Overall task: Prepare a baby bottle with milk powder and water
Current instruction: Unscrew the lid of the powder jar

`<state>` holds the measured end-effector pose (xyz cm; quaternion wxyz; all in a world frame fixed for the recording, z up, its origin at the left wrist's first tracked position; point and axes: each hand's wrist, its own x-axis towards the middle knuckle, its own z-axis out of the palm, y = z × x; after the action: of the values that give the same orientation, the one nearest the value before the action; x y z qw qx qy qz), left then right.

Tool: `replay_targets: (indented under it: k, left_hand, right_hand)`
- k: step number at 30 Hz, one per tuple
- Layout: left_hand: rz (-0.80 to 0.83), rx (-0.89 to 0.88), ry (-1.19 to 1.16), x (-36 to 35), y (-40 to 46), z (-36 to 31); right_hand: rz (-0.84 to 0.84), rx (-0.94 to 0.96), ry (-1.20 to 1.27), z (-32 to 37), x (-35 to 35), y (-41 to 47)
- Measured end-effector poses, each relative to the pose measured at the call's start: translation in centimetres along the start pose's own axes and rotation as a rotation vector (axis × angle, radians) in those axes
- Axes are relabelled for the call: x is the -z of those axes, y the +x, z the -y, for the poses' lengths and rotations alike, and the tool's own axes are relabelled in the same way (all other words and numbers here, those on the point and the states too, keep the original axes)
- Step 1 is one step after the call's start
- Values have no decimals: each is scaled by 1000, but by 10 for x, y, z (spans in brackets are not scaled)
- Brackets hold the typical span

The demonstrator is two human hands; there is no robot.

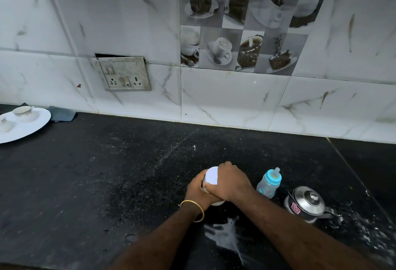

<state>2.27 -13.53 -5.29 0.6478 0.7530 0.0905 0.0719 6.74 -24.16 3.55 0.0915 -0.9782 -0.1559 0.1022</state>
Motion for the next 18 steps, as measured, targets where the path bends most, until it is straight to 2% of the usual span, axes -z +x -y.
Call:
replay_targets:
  k: [5,9,13,18]
  left_hand:
    - [-15,-33,27,-1,0,1]
    - [-19,-39,34,-2,1,5]
    - [-14,-54,39,2,2,7]
    - [-31,-62,4,3,4,14]
  right_hand:
    - [29,-21,13,0,0,3]
    - [30,35,-93,4,2,4]
    - [-5,8,-221,13,-2,2]
    - [-64,136,-169,2,-7,0]
